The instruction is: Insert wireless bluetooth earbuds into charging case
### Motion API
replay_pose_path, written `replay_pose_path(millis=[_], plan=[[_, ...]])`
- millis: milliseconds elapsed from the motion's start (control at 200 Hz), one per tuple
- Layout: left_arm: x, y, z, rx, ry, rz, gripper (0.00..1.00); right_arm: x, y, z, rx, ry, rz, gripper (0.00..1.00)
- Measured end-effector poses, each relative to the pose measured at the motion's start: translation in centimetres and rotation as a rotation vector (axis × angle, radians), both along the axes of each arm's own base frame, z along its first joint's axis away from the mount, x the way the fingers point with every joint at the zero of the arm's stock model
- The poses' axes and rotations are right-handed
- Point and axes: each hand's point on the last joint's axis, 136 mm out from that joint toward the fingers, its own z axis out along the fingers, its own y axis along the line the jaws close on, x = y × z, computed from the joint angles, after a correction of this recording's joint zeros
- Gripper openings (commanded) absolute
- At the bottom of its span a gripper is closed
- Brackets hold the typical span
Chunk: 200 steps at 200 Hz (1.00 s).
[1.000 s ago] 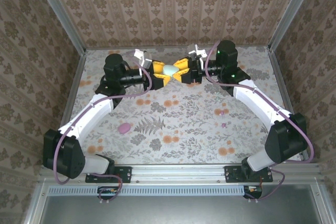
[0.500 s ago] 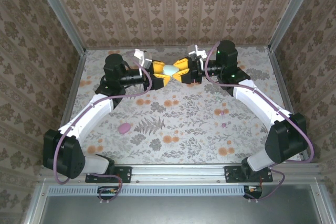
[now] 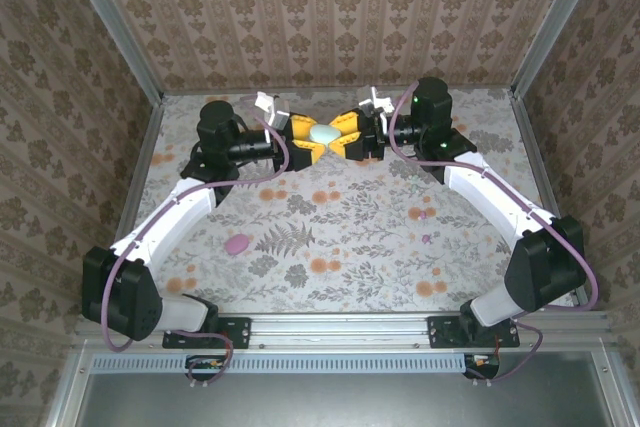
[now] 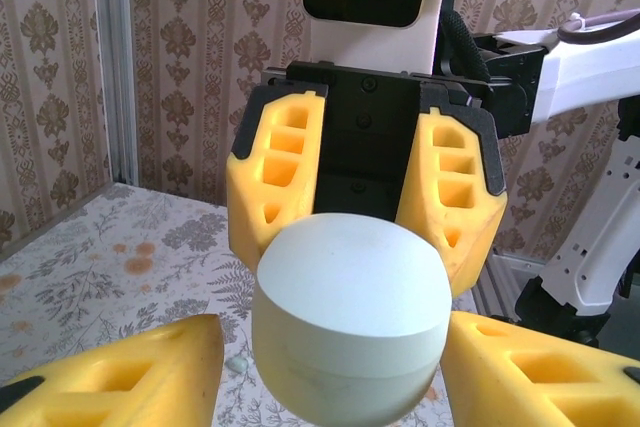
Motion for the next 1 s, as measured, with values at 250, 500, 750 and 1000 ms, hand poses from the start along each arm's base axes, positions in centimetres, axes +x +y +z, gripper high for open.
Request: replay_pose_path(millis=[250,500,750,1000], plan=[[-0.2,0.0,-0.3,0.011,0.003,-0.01,0.56,0.0,0.0,0.0,0.0,0.001,0.0,0.38],[-0.2,0.0,-0.5,0.019,0.006,-0.011,0.55,0.0,0.0,0.0,0.0,0.004,0.0,0.37],[-1.0,-0.9,-0.2,0.016,-0.002,-0.041,0.56,-0.1,0.0,0.1,0.001,0.0,0.001,0.37],[-1.0,-0.9,-0.2,0.016,-0.001,-0.041,0.5,-0.2,0.0,0.2,0.001,-0.011,0.002,0.38]])
